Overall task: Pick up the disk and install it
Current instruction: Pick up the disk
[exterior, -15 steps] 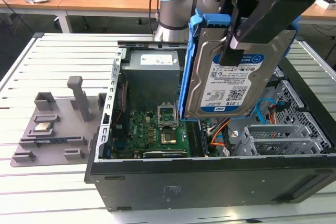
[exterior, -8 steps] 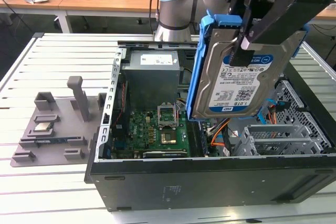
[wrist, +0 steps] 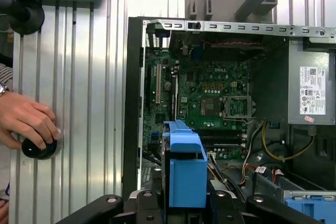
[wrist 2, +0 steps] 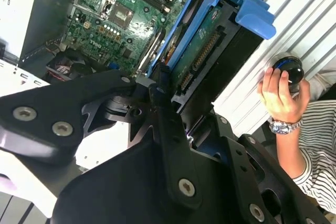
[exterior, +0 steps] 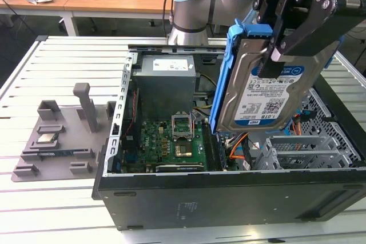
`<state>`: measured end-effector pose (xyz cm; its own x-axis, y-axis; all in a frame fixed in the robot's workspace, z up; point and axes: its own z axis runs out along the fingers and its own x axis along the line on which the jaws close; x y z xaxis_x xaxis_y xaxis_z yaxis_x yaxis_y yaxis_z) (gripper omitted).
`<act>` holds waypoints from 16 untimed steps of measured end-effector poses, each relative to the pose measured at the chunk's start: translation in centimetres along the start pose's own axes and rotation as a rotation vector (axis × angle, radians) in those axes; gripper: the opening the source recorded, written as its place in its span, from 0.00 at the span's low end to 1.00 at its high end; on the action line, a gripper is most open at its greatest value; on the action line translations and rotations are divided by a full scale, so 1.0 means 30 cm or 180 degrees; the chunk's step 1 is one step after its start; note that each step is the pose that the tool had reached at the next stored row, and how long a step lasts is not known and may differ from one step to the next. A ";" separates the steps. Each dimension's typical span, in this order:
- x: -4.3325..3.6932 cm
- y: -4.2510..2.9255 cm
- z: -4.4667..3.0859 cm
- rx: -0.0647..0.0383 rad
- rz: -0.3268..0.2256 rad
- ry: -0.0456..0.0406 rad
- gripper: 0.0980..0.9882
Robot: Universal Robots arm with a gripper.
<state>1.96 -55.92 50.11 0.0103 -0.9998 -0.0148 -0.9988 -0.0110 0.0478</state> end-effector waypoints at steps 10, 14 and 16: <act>-0.004 -0.125 0.036 -0.0004 0.0000 0.0004 0.30; -0.008 -0.172 0.045 -0.0005 0.0000 0.0006 0.30; -0.009 -0.195 0.048 -0.0005 0.0000 0.0007 0.30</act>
<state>7.72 -55.57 48.40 0.0102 -0.9999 -0.0125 -0.9987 -0.0109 0.0495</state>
